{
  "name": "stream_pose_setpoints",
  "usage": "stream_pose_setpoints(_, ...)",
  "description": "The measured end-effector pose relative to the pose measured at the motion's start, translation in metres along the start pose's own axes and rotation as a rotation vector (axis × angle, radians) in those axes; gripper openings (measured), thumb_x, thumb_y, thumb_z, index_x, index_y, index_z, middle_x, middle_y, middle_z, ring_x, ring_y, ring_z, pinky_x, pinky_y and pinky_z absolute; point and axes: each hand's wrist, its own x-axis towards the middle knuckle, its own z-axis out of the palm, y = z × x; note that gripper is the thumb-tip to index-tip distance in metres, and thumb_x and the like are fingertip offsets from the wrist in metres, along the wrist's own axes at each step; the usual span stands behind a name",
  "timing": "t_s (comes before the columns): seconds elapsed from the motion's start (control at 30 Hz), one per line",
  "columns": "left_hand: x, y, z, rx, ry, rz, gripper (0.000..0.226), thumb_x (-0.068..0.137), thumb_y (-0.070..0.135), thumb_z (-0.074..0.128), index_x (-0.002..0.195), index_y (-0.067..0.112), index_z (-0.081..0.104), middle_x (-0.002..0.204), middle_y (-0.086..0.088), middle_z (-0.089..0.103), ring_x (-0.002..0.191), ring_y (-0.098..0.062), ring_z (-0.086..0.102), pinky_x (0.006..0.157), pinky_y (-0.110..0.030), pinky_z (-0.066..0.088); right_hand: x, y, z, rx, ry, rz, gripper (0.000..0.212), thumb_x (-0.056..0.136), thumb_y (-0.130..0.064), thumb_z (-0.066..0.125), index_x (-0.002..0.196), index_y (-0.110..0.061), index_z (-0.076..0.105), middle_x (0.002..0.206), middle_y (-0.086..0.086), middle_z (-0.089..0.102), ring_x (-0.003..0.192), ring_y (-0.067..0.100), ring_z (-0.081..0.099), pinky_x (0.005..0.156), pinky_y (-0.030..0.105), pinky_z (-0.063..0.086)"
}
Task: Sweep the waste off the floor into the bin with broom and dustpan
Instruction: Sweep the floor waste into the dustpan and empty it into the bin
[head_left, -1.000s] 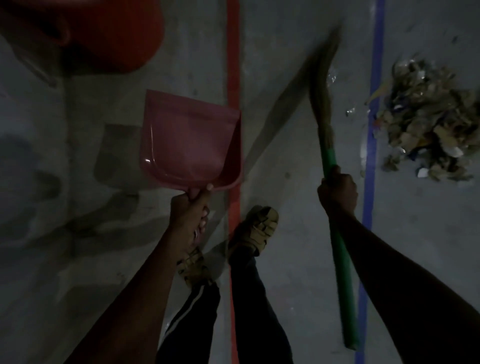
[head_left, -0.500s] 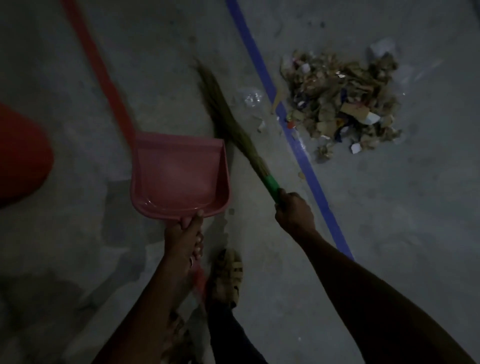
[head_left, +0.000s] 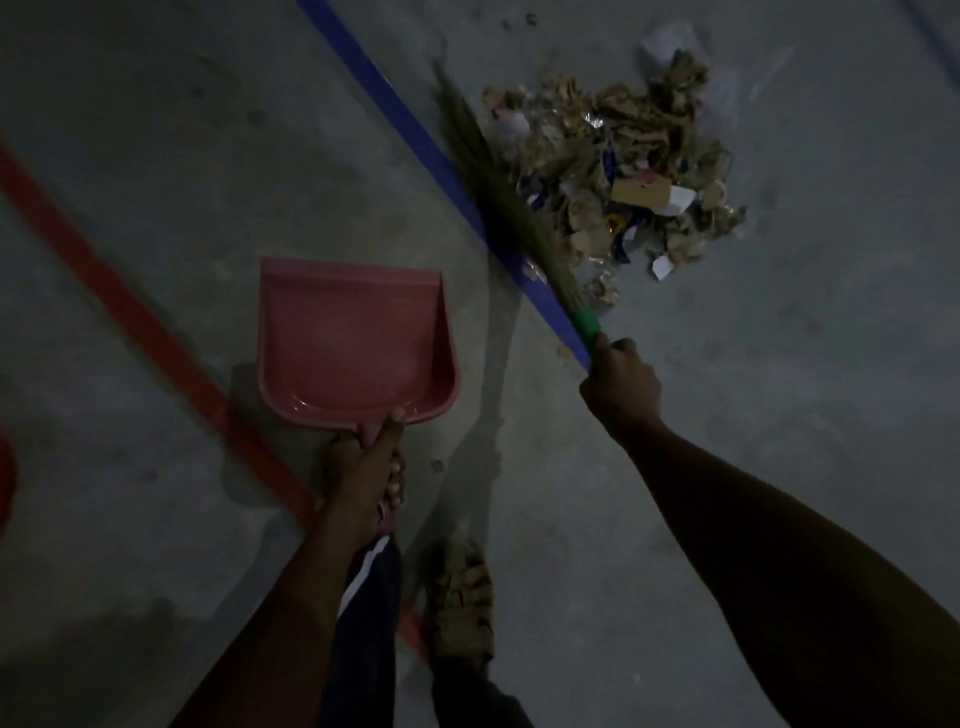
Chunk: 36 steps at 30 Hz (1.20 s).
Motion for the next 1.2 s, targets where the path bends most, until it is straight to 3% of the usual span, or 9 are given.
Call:
stream_pose_setpoints(0.1, 0.009, 0.018, 0.0, 0.012, -0.002, -0.022, 0.057, 0.079, 0.056, 0.08, 0.061, 0.014, 0.046, 0.05, -0.004, 0.042, 0.038, -0.016, 0.035, 0.049, -0.025, 0.035, -0.004, 0.009, 0.005, 0.008, 0.065, -0.047, 0.055, 0.089, -0.011, 0.053, 0.141, -0.02, 0.038, 0.121, 0.015, 0.047, 0.061, 0.03, 0.048, 0.051, 0.036, 0.046)
stream_pose_setpoints(0.23, 0.023, 0.053, 0.005, 0.136, 0.059, 0.041, 0.048, 0.088, 0.048, 0.074, 0.072, 0.009, 0.05, 0.046, -0.002, 0.043, 0.03, -0.013, 0.034, 0.039, -0.018, 0.033, -0.012, 0.01, 0.015, 0.042, 0.104, -0.085, 0.057, 0.089, -0.013, 0.06, 0.142, -0.02, 0.041, 0.127, 0.014, 0.05, 0.059, 0.023, 0.045, 0.046, 0.029, 0.04)
stream_pose_setpoints(0.33, 0.037, 0.078, 0.011, 0.177, 0.056, 0.065, 0.048, 0.087, 0.05, 0.074, 0.072, 0.01, 0.052, 0.048, -0.002, 0.045, 0.032, -0.013, 0.036, 0.042, -0.019, 0.034, -0.019, 0.004, 0.018, 0.064, 0.118, -0.113, 0.061, 0.086, -0.01, 0.066, 0.143, -0.015, 0.044, 0.13, 0.016, 0.052, 0.064, 0.02, 0.05, 0.047, 0.025, 0.034)
stream_pose_setpoints(0.53, 0.046, 0.124, 0.048, 0.203, -0.007, 0.063, 0.051, 0.083, 0.054, 0.077, 0.072, 0.009, 0.054, 0.046, -0.001, 0.046, 0.033, -0.014, 0.038, 0.04, -0.02, 0.035, -0.009, 0.001, -0.014, 0.025, 0.192, -0.008, 0.072, 0.082, -0.004, 0.063, 0.147, -0.023, 0.036, 0.14, 0.012, 0.041, 0.08, 0.031, 0.059, 0.044, 0.028, 0.04)
stream_pose_setpoints(0.6, 0.047, 0.137, 0.071, 0.209, -0.04, 0.071, 0.05, 0.084, 0.052, 0.076, 0.074, 0.009, 0.054, 0.048, -0.002, 0.046, 0.032, -0.013, 0.038, 0.039, -0.02, 0.034, 0.002, 0.009, -0.029, 0.021, 0.205, 0.065, 0.079, 0.079, -0.004, 0.065, 0.148, -0.024, 0.032, 0.141, 0.012, 0.039, 0.084, 0.033, 0.059, 0.044, 0.026, 0.034)
stream_pose_setpoints(0.7, 0.045, 0.155, 0.11, 0.228, -0.076, 0.101, 0.048, 0.087, 0.049, 0.075, 0.073, 0.009, 0.053, 0.046, -0.001, 0.044, 0.032, -0.013, 0.037, 0.038, -0.021, 0.034, 0.032, 0.026, -0.046, 0.037, 0.24, 0.147, 0.083, 0.077, -0.004, 0.069, 0.15, -0.02, 0.032, 0.141, 0.014, 0.038, 0.087, 0.037, 0.059, 0.047, 0.026, 0.028)
stream_pose_setpoints(0.9, 0.061, 0.184, 0.199, 0.248, -0.145, 0.093, 0.047, 0.087, 0.05, 0.075, 0.07, 0.011, 0.053, 0.046, 0.0, 0.043, 0.032, -0.013, 0.034, 0.039, -0.02, 0.033, 0.116, 0.064, -0.069, 0.067, 0.327, 0.301, 0.078, 0.081, 0.001, 0.067, 0.149, -0.014, 0.03, 0.139, 0.015, 0.037, 0.085, 0.036, 0.057, 0.048, 0.03, 0.032)
stream_pose_setpoints(1.1, 0.076, 0.197, 0.298, 0.348, -0.167, 0.108, 0.046, 0.089, 0.045, 0.074, 0.069, 0.009, 0.053, 0.045, 0.0, 0.044, 0.031, -0.011, 0.034, 0.039, -0.02, 0.03, 0.224, 0.111, -0.103, 0.097, 0.368, 0.431, 0.084, 0.079, -0.002, 0.066, 0.152, -0.014, 0.026, 0.141, 0.018, 0.036, 0.098, 0.042, 0.054, 0.058, 0.04, 0.04)
stream_pose_setpoints(1.2, 0.081, 0.202, 0.345, 0.371, -0.194, 0.102, 0.045, 0.091, 0.044, 0.072, 0.072, 0.008, 0.053, 0.05, -0.003, 0.044, 0.031, -0.011, 0.034, 0.039, -0.019, 0.029, 0.275, 0.138, -0.118, 0.103, 0.369, 0.495, 0.074, 0.085, -0.006, 0.062, 0.15, -0.016, 0.028, 0.141, 0.017, 0.037, 0.096, 0.043, 0.055, 0.058, 0.04, 0.039)
